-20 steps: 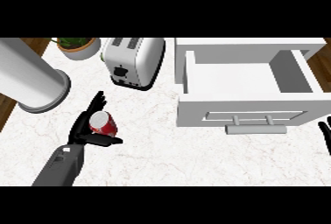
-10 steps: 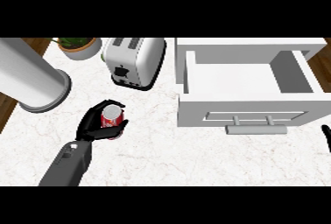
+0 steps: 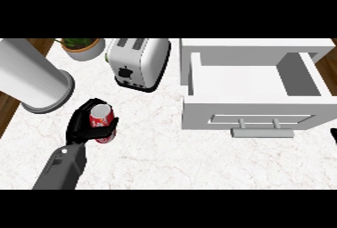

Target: Pick up the can, place it into the drawer and close the drawer

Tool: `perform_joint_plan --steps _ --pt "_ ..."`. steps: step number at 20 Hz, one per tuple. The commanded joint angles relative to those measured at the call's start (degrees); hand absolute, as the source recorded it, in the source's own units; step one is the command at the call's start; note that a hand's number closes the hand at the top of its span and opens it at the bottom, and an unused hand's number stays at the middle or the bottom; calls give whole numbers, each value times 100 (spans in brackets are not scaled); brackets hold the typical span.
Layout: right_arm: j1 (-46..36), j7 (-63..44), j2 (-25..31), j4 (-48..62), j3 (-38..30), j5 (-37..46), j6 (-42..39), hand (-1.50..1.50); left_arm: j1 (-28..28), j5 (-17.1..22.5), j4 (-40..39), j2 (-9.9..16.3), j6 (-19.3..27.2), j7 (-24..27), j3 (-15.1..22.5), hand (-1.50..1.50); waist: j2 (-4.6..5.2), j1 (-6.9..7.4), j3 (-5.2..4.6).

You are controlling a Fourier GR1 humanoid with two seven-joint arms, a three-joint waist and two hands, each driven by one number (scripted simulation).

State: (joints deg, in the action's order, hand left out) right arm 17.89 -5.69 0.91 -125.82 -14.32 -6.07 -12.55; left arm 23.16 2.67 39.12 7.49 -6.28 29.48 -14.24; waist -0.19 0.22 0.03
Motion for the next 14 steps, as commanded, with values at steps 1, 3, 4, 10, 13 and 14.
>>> perform_joint_plan --steps 1,3,4,10,13,14 --pt "-511 -29 32 389 22 177 154 -150 -252 243 289 -38 354 -22 -235 150 17 5 -2" --pt "87 -53 -87 -173 100 70 101 -150 -644 291 1405 -301 564 -496 23 150 -4 -4 1" --pt "-249 423 24 623 -235 -16 -53 -150 -613 252 1518 -281 459 -632 172 150 8 -13 0" --pt "-128 -29 -28 7 -70 91 67 -150 -640 168 3097 -420 757 -1835 657 150 2 -7 1" --pt "378 311 -90 -77 -49 -140 -31 -150 -746 41 3607 -621 920 -2209 973 150 -1 -34 1" --pt "-124 -92 255 10 -468 -371 -38 -150 -443 -39 3476 -426 839 -2173 954 150 7 -33 0"
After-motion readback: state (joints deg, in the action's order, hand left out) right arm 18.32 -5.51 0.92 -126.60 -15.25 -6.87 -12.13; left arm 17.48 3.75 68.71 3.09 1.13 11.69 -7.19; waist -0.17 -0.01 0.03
